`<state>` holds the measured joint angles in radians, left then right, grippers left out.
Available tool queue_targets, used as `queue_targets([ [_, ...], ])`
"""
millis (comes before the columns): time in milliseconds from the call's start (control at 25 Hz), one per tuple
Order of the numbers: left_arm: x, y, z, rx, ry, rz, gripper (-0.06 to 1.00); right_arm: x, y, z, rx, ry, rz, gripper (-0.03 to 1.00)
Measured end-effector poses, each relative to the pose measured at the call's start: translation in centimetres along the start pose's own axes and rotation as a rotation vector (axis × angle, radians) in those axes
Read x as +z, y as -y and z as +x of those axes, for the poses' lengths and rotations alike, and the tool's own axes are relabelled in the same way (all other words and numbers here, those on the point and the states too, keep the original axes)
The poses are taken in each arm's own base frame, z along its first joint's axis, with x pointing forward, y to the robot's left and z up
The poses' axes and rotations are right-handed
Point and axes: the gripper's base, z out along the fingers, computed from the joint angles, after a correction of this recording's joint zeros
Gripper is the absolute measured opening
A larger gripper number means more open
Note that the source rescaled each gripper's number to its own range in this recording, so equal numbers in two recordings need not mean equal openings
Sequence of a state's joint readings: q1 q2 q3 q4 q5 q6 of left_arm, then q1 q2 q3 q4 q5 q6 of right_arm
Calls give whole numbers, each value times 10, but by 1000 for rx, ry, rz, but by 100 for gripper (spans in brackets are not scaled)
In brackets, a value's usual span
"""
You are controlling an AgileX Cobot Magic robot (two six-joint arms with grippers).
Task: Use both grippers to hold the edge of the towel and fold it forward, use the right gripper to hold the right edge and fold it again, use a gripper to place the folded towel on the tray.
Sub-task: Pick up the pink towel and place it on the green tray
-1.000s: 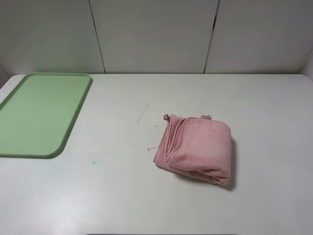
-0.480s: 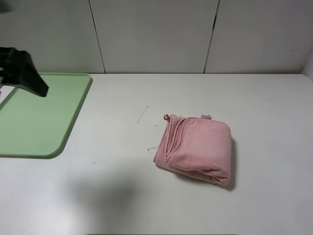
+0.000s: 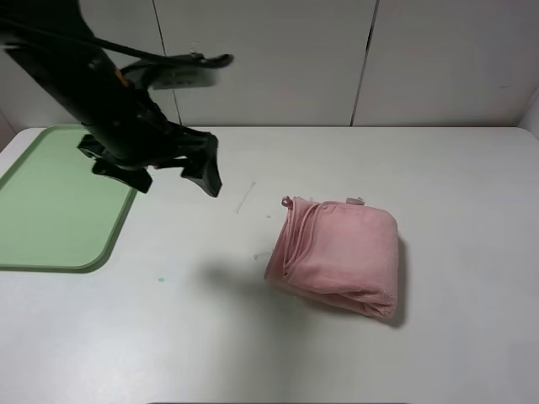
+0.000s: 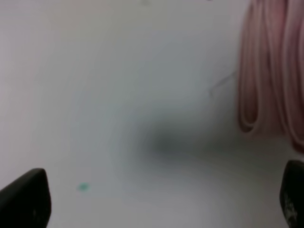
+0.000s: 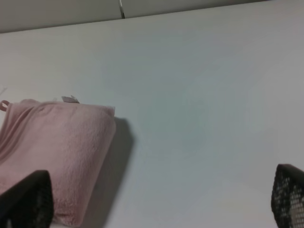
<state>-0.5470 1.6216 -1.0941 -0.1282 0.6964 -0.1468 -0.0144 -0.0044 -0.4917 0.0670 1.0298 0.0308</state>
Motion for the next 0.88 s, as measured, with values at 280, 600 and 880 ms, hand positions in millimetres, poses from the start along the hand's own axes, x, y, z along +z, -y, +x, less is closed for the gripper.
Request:
queue_targets([
  [280,53,41,-18,96,12,30,99,0,0,0,0,0,0,100],
  [600,107,77,-32,147,-4,57,100,0,0,0,0,2,0,100],
  [880,145,95,-36,156,-7,82,100,0,0,0,0,2,0,100],
])
